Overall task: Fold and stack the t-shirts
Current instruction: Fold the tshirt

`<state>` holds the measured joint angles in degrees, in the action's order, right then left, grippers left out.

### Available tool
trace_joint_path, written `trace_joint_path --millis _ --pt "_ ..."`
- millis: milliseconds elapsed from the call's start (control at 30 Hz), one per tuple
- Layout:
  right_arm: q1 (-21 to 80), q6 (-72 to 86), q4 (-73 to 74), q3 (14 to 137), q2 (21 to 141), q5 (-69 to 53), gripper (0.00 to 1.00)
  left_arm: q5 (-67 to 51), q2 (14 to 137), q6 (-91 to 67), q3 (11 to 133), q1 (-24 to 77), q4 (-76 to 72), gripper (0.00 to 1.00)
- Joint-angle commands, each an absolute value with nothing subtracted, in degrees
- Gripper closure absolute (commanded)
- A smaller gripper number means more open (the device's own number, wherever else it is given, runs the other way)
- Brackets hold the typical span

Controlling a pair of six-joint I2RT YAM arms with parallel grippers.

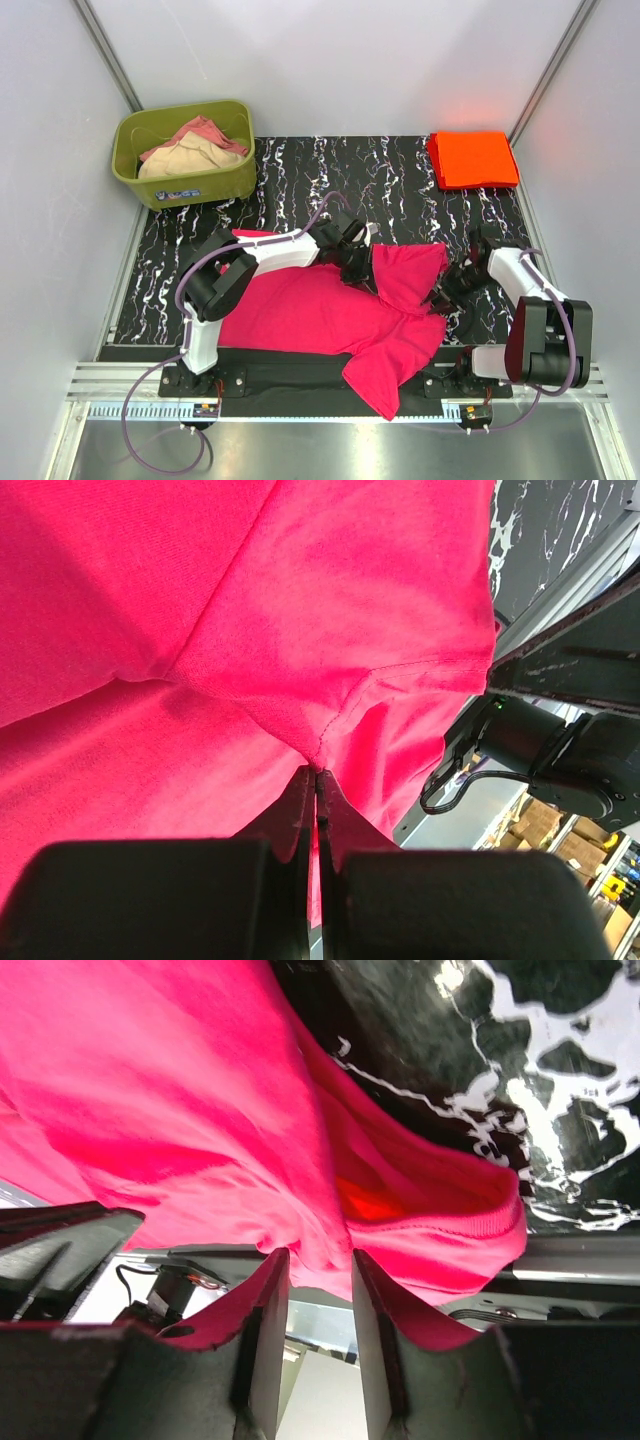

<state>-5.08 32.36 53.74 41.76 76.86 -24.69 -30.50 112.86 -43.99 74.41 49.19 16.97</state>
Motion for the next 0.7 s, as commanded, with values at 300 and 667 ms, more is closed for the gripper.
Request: trace_joint_path --millis 300,667 --pt "-4.7 33.3 54.5 41.0 77.6 -24.3 0.60 -33.8 111.1 -44.0 75.6 49.0 15.2 1.00" --pt "-4.7 34.3 52.4 41.0 78.8 -25.7 0.86 -34.0 111.2 -44.0 75.7 48.8 15.1 1.00"
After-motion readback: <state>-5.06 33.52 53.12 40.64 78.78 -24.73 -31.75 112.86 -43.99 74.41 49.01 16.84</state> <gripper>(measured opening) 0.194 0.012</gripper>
